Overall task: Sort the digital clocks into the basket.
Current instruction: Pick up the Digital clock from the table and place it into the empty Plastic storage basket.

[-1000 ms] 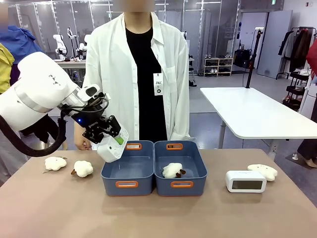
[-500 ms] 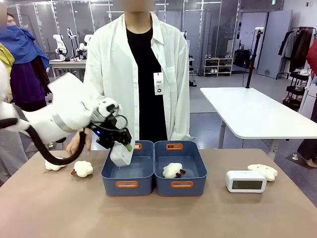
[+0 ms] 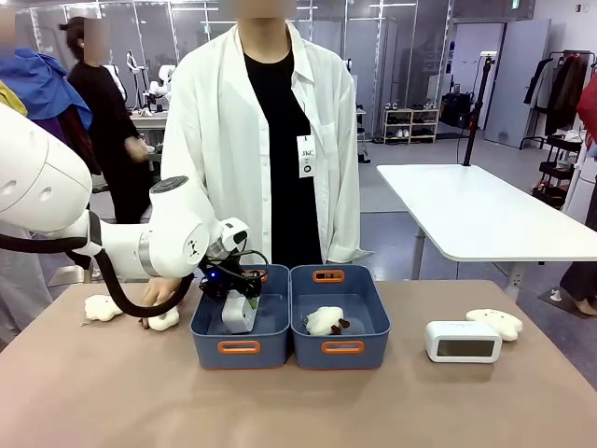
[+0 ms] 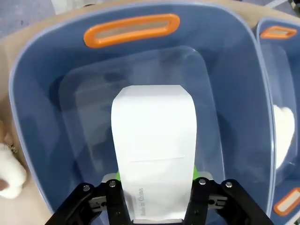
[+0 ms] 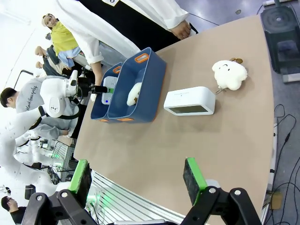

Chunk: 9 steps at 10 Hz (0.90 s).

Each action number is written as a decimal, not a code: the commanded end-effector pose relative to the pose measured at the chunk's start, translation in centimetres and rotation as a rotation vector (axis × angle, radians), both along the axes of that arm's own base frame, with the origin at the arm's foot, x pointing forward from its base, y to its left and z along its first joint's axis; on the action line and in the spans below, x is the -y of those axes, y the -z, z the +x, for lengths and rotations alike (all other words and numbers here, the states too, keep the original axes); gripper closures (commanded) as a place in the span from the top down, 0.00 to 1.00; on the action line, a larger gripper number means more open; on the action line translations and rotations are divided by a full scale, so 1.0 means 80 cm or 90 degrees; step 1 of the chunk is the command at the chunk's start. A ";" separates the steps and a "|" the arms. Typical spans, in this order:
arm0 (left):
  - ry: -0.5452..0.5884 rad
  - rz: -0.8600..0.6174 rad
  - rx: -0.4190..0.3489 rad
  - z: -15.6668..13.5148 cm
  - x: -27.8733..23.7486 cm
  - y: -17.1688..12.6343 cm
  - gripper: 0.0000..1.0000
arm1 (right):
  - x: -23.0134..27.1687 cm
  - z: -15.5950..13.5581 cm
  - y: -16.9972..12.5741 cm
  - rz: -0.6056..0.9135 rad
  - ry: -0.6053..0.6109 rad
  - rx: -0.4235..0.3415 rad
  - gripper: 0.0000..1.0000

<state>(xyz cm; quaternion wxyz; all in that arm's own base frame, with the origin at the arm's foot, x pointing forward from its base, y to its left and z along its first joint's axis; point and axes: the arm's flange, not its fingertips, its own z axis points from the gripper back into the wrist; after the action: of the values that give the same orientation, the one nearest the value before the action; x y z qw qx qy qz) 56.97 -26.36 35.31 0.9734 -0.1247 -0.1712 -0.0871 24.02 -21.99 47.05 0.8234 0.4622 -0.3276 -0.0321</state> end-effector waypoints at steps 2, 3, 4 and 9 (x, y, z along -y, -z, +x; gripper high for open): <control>-0.021 0.004 -0.006 0.004 0.013 -0.012 0.89 | 0.000 -0.002 -0.001 0.003 -0.002 0.014 1.00; -0.020 -0.003 -0.009 0.000 0.013 -0.019 1.00 | 0.000 -0.002 -0.001 0.003 -0.002 0.014 1.00; -0.016 -0.003 -0.007 -0.005 0.014 -0.026 1.00 | 0.000 -0.002 -0.001 0.003 -0.002 0.014 1.00; -0.007 -0.009 0.009 -0.002 0.014 -0.023 1.00 | 0.000 -0.002 -0.001 0.003 -0.002 0.014 1.00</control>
<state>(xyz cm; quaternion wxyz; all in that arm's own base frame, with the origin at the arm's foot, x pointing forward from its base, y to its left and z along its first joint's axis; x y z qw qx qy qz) 56.55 -27.73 37.50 0.9718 -0.1327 -0.1771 -0.0813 24.02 -21.99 47.04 0.8234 0.4622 -0.3276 -0.0321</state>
